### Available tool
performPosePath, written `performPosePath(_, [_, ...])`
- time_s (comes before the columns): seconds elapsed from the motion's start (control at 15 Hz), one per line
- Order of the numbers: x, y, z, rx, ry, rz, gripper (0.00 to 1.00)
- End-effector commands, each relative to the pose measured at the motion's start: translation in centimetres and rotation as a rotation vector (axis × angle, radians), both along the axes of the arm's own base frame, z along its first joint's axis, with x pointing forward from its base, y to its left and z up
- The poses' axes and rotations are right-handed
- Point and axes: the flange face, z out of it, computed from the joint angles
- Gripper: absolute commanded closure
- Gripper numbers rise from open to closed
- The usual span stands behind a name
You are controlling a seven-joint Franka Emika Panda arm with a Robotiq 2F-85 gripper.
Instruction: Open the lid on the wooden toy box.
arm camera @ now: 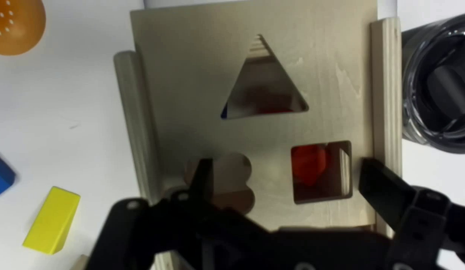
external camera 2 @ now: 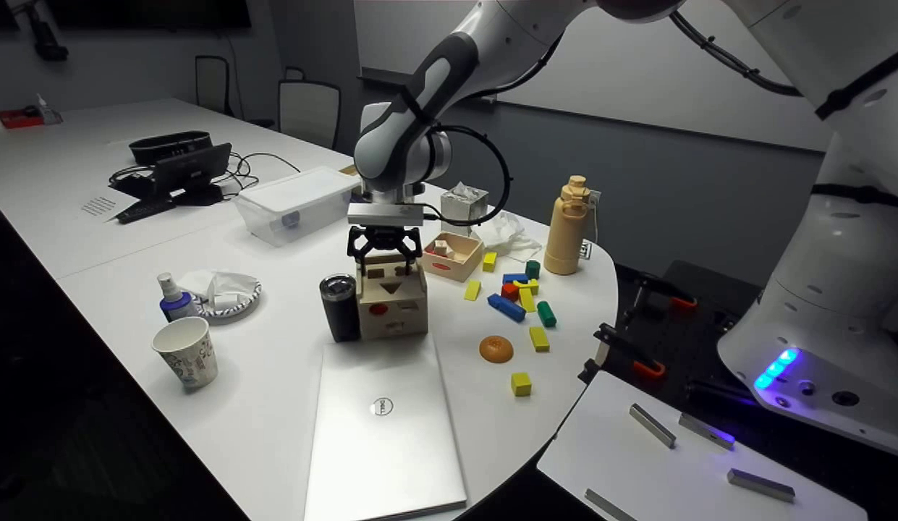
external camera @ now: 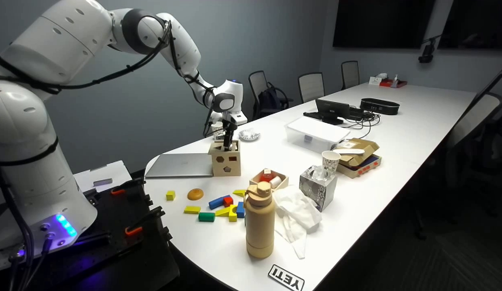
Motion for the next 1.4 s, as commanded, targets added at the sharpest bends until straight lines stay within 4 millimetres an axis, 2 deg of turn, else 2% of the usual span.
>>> performPosePath(0.0, [-1.8,2.5,-0.6,0.069,0.072,0.008,0.0])
performPosePath(0.67, [-3.7,4.7,-0.9,0.112,0.172,0.004,0.0])
performPosePath(1.0, [-3.5,4.0,-0.2,0.086,0.15,-0.024,0.0])
performPosePath(1.33, [-3.2,2.6,2.1,0.053,0.103,-0.059,0.0])
